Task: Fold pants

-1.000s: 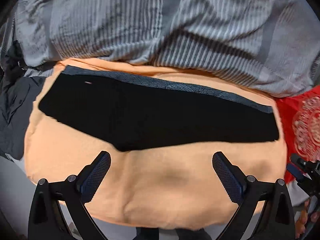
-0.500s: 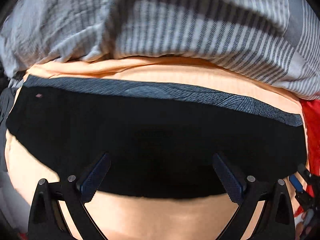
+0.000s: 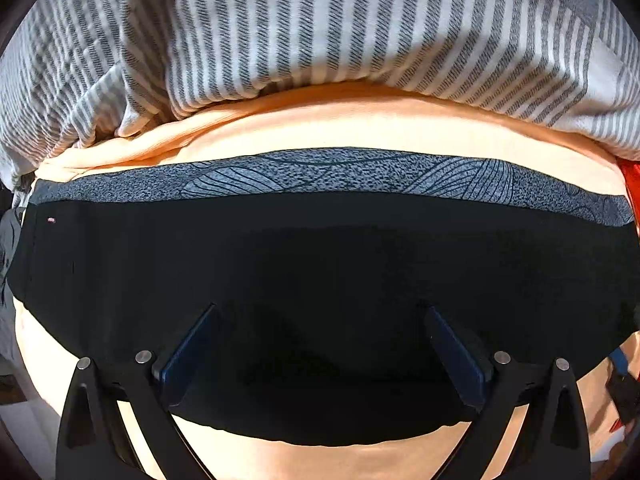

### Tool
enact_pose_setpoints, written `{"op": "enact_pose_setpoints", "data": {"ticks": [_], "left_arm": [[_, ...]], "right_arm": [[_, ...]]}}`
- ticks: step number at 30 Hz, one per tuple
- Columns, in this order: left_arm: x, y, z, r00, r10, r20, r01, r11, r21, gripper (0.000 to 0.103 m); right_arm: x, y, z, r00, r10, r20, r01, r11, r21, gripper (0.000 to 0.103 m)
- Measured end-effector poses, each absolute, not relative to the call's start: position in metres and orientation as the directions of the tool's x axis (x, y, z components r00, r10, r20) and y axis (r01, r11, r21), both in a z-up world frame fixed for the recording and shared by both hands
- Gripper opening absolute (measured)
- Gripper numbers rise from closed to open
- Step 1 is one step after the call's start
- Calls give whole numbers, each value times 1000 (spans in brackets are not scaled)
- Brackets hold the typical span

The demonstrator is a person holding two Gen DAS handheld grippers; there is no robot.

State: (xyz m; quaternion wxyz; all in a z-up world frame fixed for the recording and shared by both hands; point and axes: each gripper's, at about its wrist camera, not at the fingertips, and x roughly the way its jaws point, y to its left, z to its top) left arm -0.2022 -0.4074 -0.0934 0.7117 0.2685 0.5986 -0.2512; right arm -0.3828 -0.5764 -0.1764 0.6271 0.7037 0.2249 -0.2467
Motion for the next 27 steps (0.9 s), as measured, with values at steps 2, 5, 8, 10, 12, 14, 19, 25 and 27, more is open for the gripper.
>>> {"op": "enact_pose_setpoints", "data": {"ticks": [2,5,8,10,12,14,19,25,27], "left_arm": [[-203,-410,-87,149,-52,-988,670,740,62,102],[-203,-424,-75,175,-85,-981,674,737,57,102],[-197,-441,-65,221,-101,-970,671,737,76,102],[-191,-452,-64,241,-103,-965,652,753,82,102],[-185,-462,-66,250,-108,-962,624,778,75,102],[-184,-476,-75,253,-102,-962,613,786,78,102],[-204,-504,-113,288,-61,-956,682,714,160,103],[-203,-488,-87,265,-71,-962,689,711,138,103],[-209,-470,-73,259,-91,-962,696,708,121,103]], "right_arm": [[-366,-583,-174,795,12,-607,606,-81,792,64],[-338,-595,-171,800,43,-599,599,-3,800,68],[-327,-603,-181,798,97,-595,599,-23,800,68],[-329,-606,-186,796,121,-593,602,-59,796,66],[-332,-607,-190,784,139,-605,617,-75,783,50],[-338,-609,-197,772,159,-615,633,-104,767,36],[-345,-612,-205,792,169,-587,609,-147,779,16],[-336,-610,-171,824,146,-547,560,-64,826,14],[-332,-606,-156,829,135,-543,551,-30,834,14]]}}
